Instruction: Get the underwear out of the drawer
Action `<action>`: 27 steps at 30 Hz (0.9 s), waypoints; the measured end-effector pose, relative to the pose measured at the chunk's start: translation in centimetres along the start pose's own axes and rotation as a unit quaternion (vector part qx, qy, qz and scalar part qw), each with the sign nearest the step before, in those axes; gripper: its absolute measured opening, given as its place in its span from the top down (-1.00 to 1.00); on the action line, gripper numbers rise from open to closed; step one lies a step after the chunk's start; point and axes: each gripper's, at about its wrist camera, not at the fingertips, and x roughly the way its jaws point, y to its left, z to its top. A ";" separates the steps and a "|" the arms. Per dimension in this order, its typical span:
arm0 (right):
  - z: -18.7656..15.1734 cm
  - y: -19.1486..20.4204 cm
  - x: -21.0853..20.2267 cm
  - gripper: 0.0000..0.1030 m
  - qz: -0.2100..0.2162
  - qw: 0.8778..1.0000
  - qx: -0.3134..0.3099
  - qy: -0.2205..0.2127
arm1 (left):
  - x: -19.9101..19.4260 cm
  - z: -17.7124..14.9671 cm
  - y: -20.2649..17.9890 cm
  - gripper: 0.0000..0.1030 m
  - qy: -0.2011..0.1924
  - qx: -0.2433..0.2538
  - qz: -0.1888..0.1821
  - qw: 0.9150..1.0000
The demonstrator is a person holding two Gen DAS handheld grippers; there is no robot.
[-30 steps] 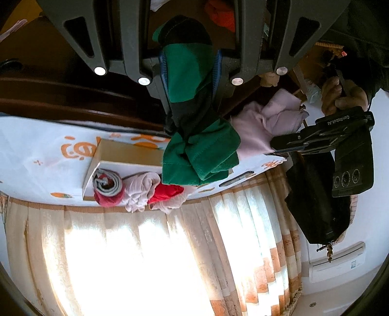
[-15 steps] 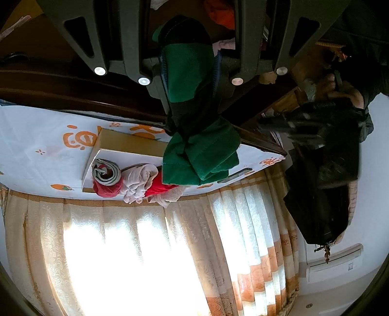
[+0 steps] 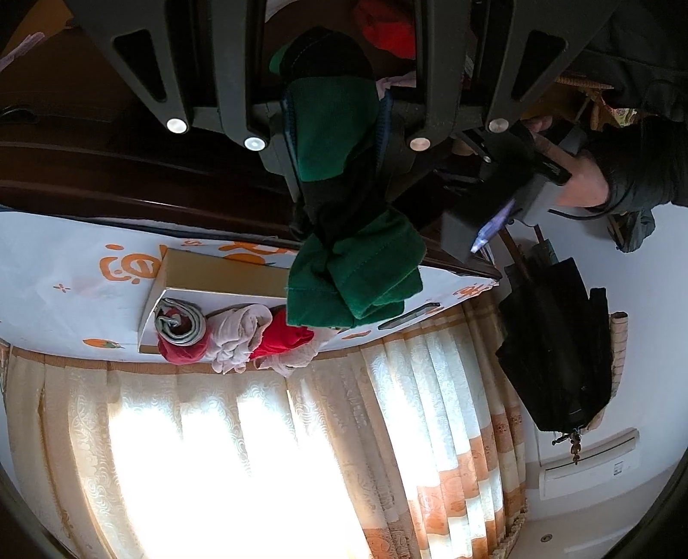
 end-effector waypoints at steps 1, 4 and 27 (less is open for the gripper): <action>0.0 0.0 0.0 0.39 0.001 1.000 0.001 0.000 | 0.2 0.1 -0.1 -0.18 0.008 0.003 0.000 1.000; 0.0 0.0 0.2 0.39 0.002 1.000 0.002 0.000 | 1.3 0.2 -0.3 0.52 0.036 0.015 -0.006 0.999; 2.6 -1.1 -1.8 0.39 -0.036 0.999 -0.016 -0.021 | -16.2 -3.4 -1.8 0.83 -0.233 0.071 0.066 0.968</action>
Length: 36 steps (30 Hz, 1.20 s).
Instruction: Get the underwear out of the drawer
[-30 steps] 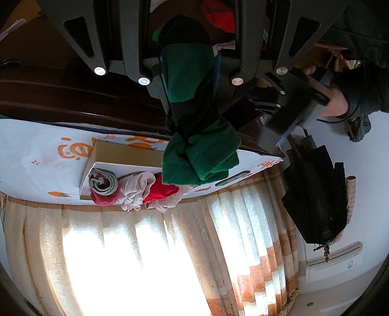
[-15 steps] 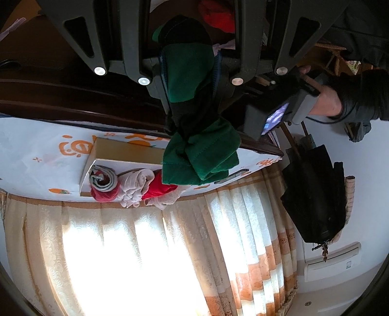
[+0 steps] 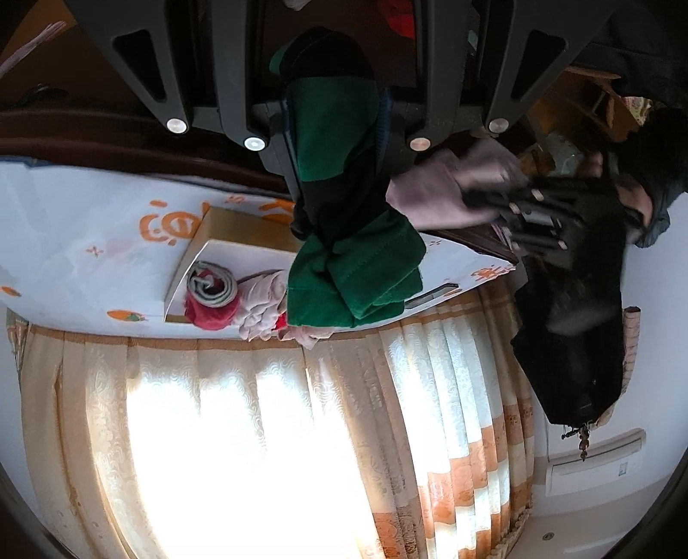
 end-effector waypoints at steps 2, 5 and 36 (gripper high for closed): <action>0.5 -0.2 0.0 0.39 -0.004 1.000 -0.007 -0.001 | -0.7 1.4 0.4 0.83 -0.016 0.012 0.009 1.000; 1.5 -0.6 -0.1 0.39 -0.011 1.000 -0.020 -0.002 | -0.2 3.5 1.6 0.83 -0.030 0.026 0.015 0.999; 9.8 -2.3 8.1 0.39 -0.058 0.983 -0.152 0.084 | 6.1 10.5 7.6 0.83 -0.042 0.179 0.112 0.976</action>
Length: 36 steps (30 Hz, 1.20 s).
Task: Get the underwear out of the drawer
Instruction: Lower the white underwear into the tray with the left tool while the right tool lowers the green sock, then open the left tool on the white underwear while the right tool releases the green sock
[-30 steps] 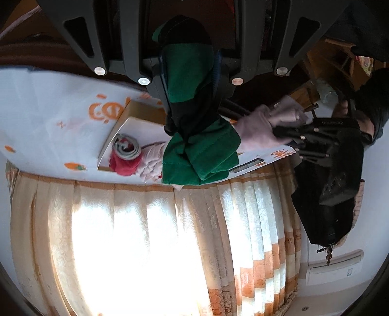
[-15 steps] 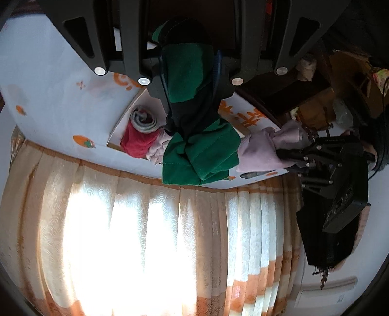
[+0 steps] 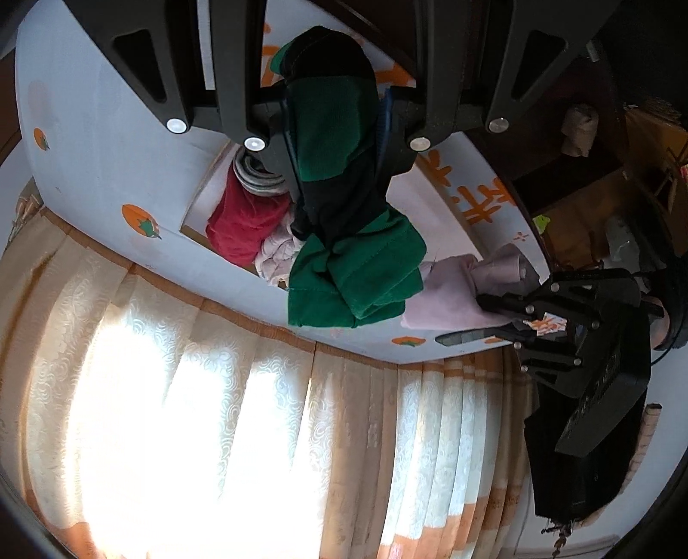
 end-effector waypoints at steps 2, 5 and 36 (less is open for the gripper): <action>0.2 -0.1 0.8 0.39 -0.003 1.000 -0.004 0.006 | 0.6 -0.1 0.5 0.83 0.003 -0.009 -0.003 1.000; 0.4 -0.5 2.1 0.39 -0.002 1.000 -0.004 0.017 | 1.9 -0.5 0.9 0.83 0.012 -0.025 -0.016 0.999; 0.2 0.6 8.2 -0.01 0.039 0.992 -0.004 0.119 | 7.9 -2.9 2.7 0.51 0.083 -0.162 -0.040 0.983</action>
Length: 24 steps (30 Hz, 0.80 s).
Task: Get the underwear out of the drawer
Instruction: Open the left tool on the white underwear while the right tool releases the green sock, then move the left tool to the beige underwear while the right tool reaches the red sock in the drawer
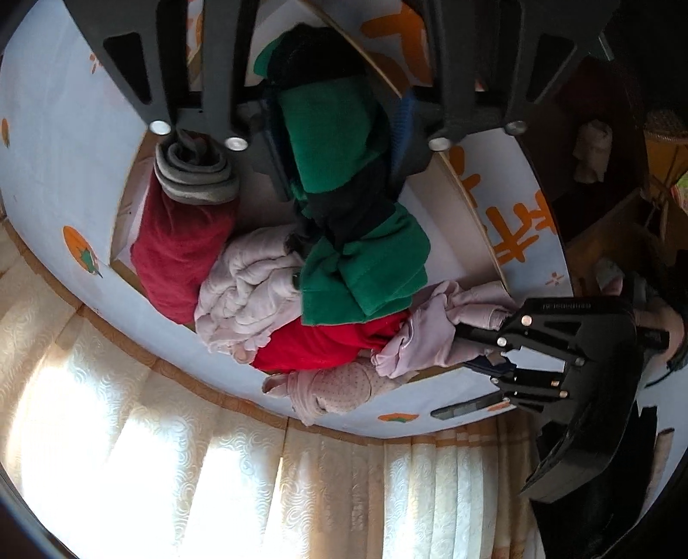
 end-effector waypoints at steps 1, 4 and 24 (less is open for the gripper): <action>-0.1 0.0 -0.4 -0.13 -0.001 1.000 0.003 -0.006 | -0.2 -0.1 -0.1 0.47 -0.003 0.001 0.001 1.000; -0.2 0.0 -1.4 -0.20 0.002 1.000 0.017 -0.023 | -1.2 -0.4 -0.3 0.29 -0.014 -0.006 -0.002 1.000; -4.7 4.5 -8.4 -0.28 0.019 0.998 0.039 -0.051 | -9.3 -4.9 -4.0 -0.29 -0.079 -0.064 -0.072 0.992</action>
